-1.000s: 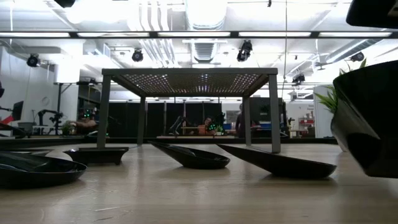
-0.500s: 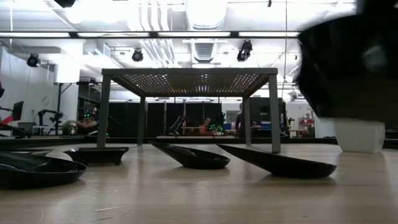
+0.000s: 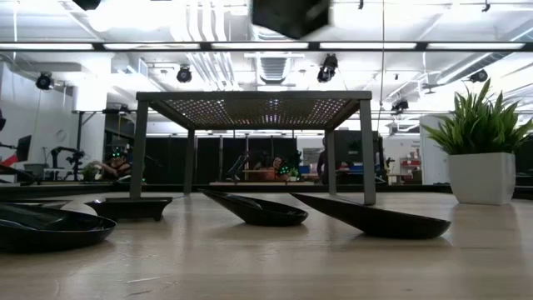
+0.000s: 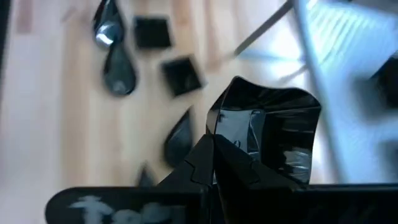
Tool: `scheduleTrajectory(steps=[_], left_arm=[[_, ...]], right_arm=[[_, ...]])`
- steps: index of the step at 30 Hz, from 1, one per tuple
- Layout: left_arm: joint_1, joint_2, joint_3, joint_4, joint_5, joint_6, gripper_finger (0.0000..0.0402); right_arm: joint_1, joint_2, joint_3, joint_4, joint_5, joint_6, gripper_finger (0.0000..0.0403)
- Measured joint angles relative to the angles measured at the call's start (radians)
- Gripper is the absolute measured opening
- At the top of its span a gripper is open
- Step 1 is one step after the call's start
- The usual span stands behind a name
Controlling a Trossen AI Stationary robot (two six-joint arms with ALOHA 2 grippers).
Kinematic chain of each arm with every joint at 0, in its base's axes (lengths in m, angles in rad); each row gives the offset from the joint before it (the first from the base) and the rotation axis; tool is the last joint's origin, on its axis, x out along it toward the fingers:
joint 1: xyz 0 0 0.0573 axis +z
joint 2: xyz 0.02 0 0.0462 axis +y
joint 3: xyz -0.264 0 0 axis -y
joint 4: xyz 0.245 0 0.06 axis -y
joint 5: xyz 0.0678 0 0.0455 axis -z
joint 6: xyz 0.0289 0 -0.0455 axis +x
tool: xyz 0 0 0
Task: Pick & Place Mini shaped plates
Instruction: Stack the distorted square plate on top of the distorted square plate on the shelf
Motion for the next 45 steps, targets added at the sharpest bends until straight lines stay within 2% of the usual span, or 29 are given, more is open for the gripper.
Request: scheduleTrajectory(steps=[4,10,16,27,32,36,45], left_arm=[[0.000,0.000,0.000,0.000,0.000,0.000,0.0000],[0.000,0.000,0.000,0.000,0.000,0.000,0.0000],[0.000,0.000,0.000,0.000,0.000,0.000,0.0000],[0.000,0.000,0.000,0.000,0.000,0.000,0.0000],[0.000,0.000,0.000,0.000,0.000,0.000,0.0000],[0.000,0.000,0.000,0.000,0.000,0.000,0.0000],[0.000,0.000,0.000,0.000,0.000,0.000,0.0000]], right_arm=[[-0.057,0.000,0.078,0.001,0.054,-0.222,0.0008],[-0.177,0.000,0.183,0.001,0.055,-0.507,0.0008],[-0.309,-0.005,0.183,0.038,0.042,-0.721,0.0008],[-0.528,0.003,0.181,0.052,-0.157,-0.857,0.0008],[-0.598,0.003,0.180,0.063,-0.177,-0.904,0.0008],[-0.639,0.004,0.176,0.062,-0.282,-0.884,0.0008],[-0.638,0.066,0.173,0.061,-0.267,-0.904,0.0008]])
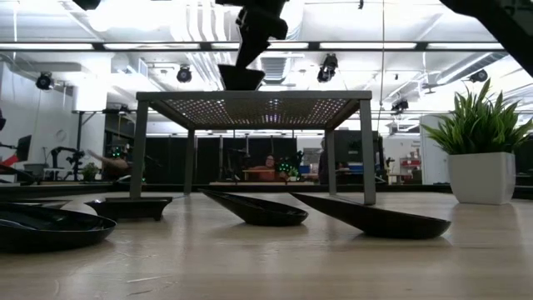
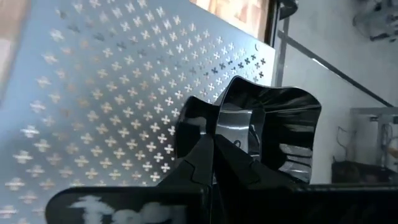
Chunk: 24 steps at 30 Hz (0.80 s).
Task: Pick & Place Mini shaped plates
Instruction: Stack the distorted square plate on top of the distorted square plate on the shelf
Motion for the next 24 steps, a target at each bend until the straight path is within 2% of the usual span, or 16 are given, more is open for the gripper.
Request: scheduleTrajectory(steps=[3,24], left_arm=[[0.000,0.000,0.000,0.000,0.000,0.000,0.0000],[0.000,0.000,0.000,0.000,0.000,0.000,0.0000]], right_arm=[[0.000,0.007,0.000,-0.008,0.031,-0.004,0.0008],[0.006,0.009,-0.011,-0.009,0.030,0.024,0.0016]])
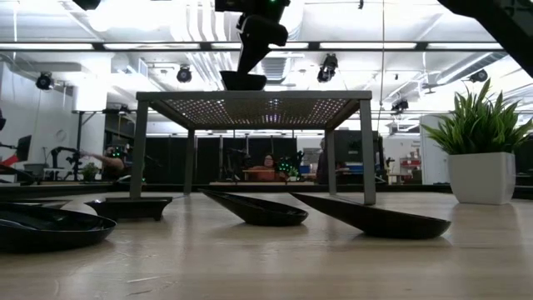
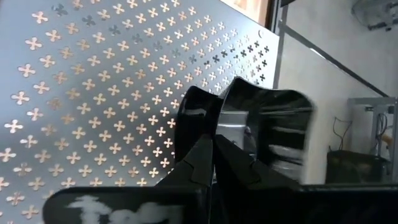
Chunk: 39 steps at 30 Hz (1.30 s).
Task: Pick & Place Mini shaped plates
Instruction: Stack the distorted square plate on top of the distorted square plate on the shelf, then stack the square plate on top of the square plate on the shelf
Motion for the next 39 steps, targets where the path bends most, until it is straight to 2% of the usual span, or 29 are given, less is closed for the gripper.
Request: scheduleTrajectory(steps=[11,22,25,31,36,39], left_arm=[[0.000,0.000,0.000,0.000,0.000,0.000,0.0000],[0.000,0.000,0.000,0.000,0.000,0.000,0.0000],[0.000,0.000,0.000,0.000,0.000,0.000,0.0000],[0.000,0.000,0.000,0.000,0.000,0.000,0.0000],[0.000,0.000,0.000,0.000,0.000,0.000,0.0000],[0.000,0.000,0.000,0.000,0.000,0.000,0.0000]], right_arm=[[0.016,-0.001,0.000,0.004,0.053,0.023,0.0097],[0.109,-0.010,0.008,-0.005,0.073,0.196,0.0118],[0.142,-0.011,0.008,-0.047,0.063,0.265,0.0112],[0.205,-0.011,0.008,-0.046,-0.147,0.388,0.0071],[0.272,-0.011,0.007,-0.036,-0.157,0.443,0.0016],[0.314,-0.011,0.007,-0.016,-0.161,0.484,0.0010]])
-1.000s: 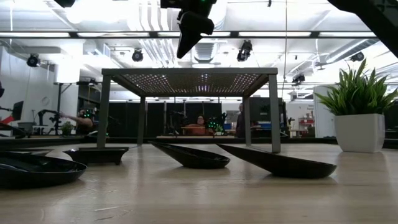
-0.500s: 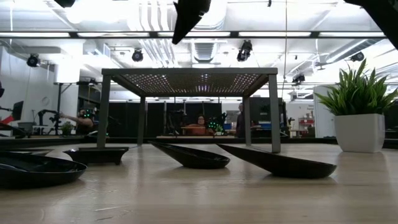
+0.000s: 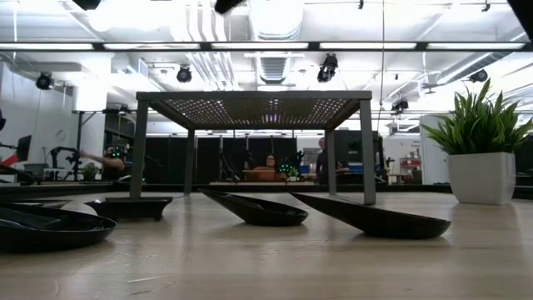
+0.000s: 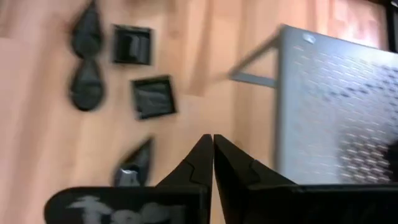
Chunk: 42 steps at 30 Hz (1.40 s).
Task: Pick & Place Mini shaped plates
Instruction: Stack the square plate on top of the square plate on the shelf
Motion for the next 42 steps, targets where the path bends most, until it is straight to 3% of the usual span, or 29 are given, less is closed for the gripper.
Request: scheduleTrajectory(steps=[9,19,26,32,42], left_arm=[[0.000,0.000,0.000,0.000,0.000,0.000,0.0000],[0.000,0.000,0.000,0.000,0.000,0.000,0.0000],[0.000,0.000,0.000,0.000,0.000,0.000,0.0000],[0.000,0.000,0.000,0.000,0.000,0.000,0.0000],[0.000,0.000,0.000,0.000,0.000,0.000,0.0000]], right_arm=[[0.088,0.002,-0.042,0.119,-0.001,0.027,0.0008],[0.102,0.005,-0.261,0.386,0.001,-0.042,0.0009],[0.102,0.005,-0.399,0.634,0.001,-0.153,0.0057],[0.091,0.005,-0.505,0.815,0.001,-0.145,0.0104],[0.087,0.005,-0.663,0.974,0.001,-0.117,0.0106]])
